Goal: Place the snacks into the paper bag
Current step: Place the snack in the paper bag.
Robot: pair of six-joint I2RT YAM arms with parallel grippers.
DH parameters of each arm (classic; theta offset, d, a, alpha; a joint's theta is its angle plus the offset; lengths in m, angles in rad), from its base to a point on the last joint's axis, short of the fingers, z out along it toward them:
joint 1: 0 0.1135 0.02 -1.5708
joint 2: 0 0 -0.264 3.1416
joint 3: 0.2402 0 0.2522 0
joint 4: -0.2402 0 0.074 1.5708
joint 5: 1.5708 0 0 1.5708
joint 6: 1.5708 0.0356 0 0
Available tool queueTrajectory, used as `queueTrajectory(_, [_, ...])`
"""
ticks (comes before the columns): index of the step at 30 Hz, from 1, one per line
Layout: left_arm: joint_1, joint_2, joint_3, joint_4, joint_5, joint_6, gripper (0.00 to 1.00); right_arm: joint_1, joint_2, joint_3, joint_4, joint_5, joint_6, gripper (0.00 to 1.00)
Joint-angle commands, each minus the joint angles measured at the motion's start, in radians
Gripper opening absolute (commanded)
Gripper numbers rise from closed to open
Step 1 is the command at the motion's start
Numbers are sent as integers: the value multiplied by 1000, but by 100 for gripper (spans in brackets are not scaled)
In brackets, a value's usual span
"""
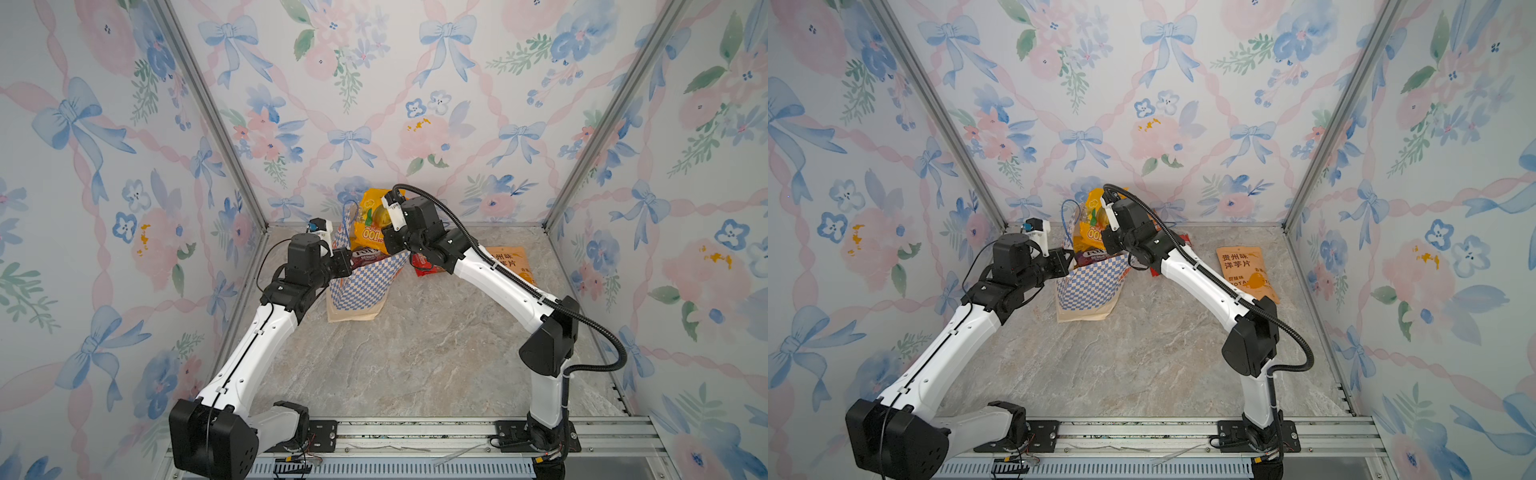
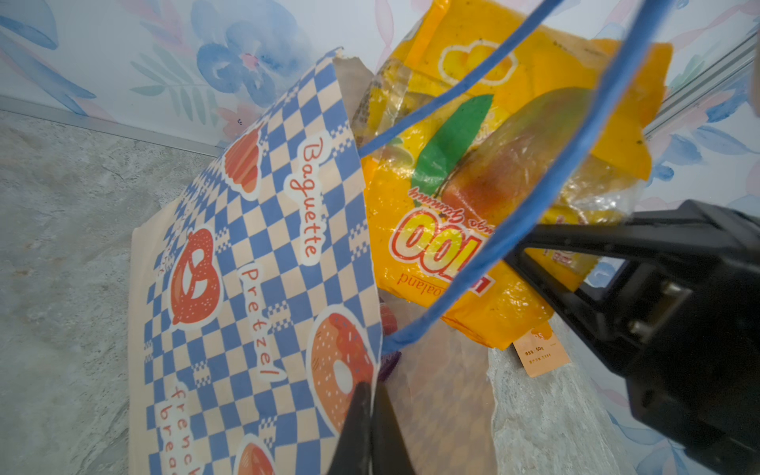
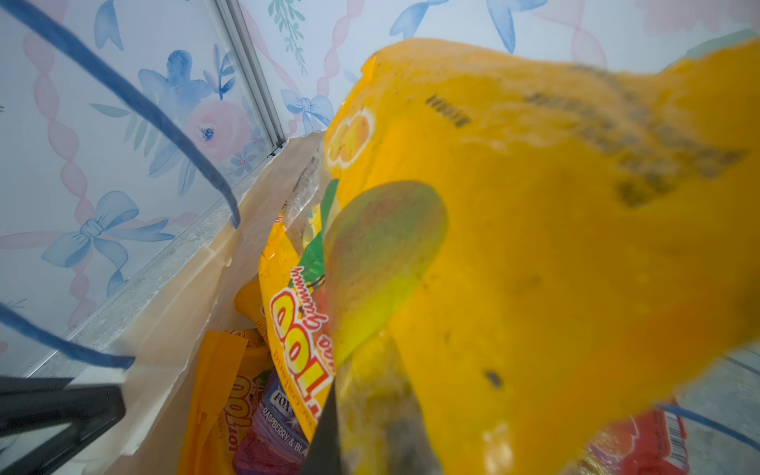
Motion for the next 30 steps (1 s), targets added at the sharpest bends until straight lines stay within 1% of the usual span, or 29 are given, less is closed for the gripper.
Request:
queueTrajectory(1, [-11,-28,-10,21,43,14,0,9,11,76,81,-5,-19,0])
queueTrajectory(9, [-11,-17,-9,21,44,14,0,13,21,69,65,-19,-11,0])
queueTrajectory(17, [-10,-8,-5,21,40,20,0,29,-7,41,33,-37,-5,0])
queueTrajectory(23, [-8,-11,-4,22,37,21,0,40,-38,40,-46,-44,16,0])
queueTrajectory(30, [-6,-10,-3,21,37,23,0,40,-67,54,-193,-84,63,0])
